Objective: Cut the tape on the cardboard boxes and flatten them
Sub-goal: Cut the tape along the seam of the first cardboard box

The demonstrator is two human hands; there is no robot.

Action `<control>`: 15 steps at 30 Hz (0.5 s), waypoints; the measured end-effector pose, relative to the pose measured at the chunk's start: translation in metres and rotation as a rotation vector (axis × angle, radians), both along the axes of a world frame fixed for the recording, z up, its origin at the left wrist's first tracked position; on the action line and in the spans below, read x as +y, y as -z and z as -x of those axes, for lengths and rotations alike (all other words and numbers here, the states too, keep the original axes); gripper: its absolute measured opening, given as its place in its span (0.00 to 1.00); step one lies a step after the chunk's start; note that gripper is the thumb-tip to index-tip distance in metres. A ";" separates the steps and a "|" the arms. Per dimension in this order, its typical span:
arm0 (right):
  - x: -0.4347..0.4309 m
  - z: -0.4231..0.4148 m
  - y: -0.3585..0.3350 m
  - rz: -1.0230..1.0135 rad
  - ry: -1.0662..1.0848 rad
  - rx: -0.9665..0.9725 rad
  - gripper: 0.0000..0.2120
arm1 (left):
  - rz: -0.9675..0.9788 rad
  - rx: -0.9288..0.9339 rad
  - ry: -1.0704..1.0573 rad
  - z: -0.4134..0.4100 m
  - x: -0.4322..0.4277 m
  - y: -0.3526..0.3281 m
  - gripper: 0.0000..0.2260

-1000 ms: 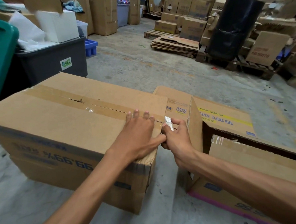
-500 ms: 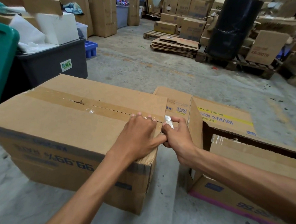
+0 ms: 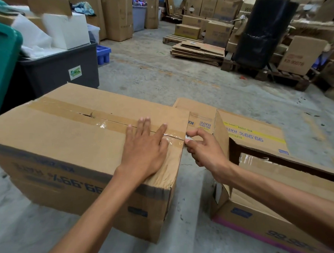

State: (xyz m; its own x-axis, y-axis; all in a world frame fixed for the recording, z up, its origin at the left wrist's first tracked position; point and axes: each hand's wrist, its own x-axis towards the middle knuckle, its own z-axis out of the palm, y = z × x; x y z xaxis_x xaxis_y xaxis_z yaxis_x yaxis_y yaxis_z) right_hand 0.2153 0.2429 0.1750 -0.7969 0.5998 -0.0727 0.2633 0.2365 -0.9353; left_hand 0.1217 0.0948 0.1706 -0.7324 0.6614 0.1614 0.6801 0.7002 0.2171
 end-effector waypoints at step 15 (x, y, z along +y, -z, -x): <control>-0.018 -0.021 -0.003 -0.013 -0.007 0.066 0.07 | 0.011 0.051 -0.048 -0.003 0.009 0.007 0.25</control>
